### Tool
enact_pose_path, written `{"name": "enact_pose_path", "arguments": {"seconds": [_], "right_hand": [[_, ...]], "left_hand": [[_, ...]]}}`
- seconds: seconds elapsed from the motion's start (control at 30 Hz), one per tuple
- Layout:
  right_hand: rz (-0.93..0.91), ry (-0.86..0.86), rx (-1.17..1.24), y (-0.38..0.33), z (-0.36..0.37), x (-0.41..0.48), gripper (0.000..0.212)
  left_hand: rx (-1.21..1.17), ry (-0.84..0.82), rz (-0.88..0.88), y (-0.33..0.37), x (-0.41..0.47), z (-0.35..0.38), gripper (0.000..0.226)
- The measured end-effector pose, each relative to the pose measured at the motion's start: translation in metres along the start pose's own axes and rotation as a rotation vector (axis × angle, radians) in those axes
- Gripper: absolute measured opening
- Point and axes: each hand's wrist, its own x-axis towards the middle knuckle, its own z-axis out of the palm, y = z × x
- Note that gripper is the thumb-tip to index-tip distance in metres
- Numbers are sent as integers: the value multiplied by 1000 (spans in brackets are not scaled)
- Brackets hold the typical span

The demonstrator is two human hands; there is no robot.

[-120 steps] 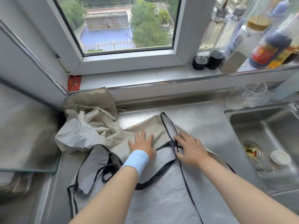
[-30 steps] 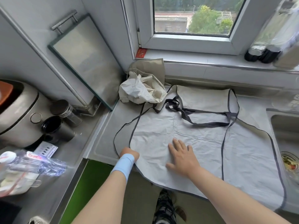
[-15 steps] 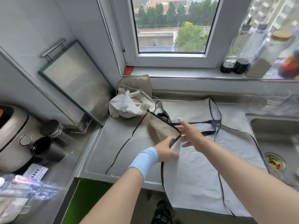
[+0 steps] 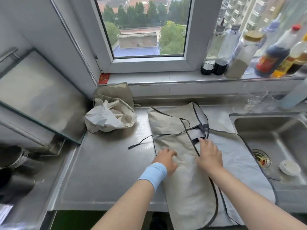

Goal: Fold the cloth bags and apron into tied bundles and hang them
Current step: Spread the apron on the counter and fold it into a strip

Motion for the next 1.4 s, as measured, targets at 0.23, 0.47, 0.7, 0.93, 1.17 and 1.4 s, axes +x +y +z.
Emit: {"name": "enact_pose_path", "arguments": {"seconds": [0.23,0.47,0.7,0.93,1.17,1.4], "right_hand": [[-262,-218,-69,-27,26,9,61],[-387,-43,-56,-76,8,43,37],[-545,-69,-247,-92,14,85,16],[-369,20,402,-119,-33,129,12],[-219,94,313,-155,-83,200,21],[-335,-56,528,-181,-92,231,61]], "left_hand": [[346,-175,-8,-46,22,-3,67],[323,-116,-34,-87,26,-53,56],[148,146,34,-89,54,-68,59],[-69,-125,-90,-67,98,-92,62],[-277,465,-182,-82,156,-179,42],[-102,580,94,-98,158,-160,23]]}}
